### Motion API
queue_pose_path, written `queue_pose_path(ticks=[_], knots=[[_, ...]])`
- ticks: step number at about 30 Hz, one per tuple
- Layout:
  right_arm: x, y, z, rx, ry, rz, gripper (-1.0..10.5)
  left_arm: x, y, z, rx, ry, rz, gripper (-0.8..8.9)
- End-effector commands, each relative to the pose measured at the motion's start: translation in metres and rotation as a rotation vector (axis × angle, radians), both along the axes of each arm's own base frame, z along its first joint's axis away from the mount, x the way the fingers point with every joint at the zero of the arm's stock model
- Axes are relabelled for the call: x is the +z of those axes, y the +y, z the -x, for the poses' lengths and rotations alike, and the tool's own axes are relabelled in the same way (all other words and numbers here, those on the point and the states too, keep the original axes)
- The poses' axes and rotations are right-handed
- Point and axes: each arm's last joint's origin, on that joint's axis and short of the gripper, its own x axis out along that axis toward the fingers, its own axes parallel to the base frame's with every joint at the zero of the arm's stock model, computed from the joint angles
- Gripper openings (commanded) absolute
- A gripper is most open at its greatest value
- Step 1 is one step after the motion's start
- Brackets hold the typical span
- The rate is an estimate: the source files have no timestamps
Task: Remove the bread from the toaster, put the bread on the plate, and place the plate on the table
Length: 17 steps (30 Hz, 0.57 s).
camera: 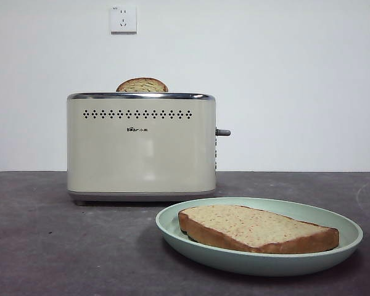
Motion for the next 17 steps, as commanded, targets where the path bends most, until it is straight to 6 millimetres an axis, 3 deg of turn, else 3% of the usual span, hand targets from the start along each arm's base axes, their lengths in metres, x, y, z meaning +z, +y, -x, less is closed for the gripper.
queue_pose_path(ticks=[1,6,17], knots=[[-0.0052,-0.0012,0.0022,-0.026,0.038,0.076,0.0,-0.0038,0.0003,-0.0007,0.002,0.005,-0.012,-0.04],[-0.009,-0.0013,0.0053,0.016,0.071,0.269,0.0,-0.0038,0.0003,-0.0007,0.002,0.005,-0.012,-0.04],[-0.0039,-0.001,0.0079,0.044,0.002,0.275,0.0,-0.0038,0.0003,-0.0007,0.002,0.005,-0.012,-0.04]])
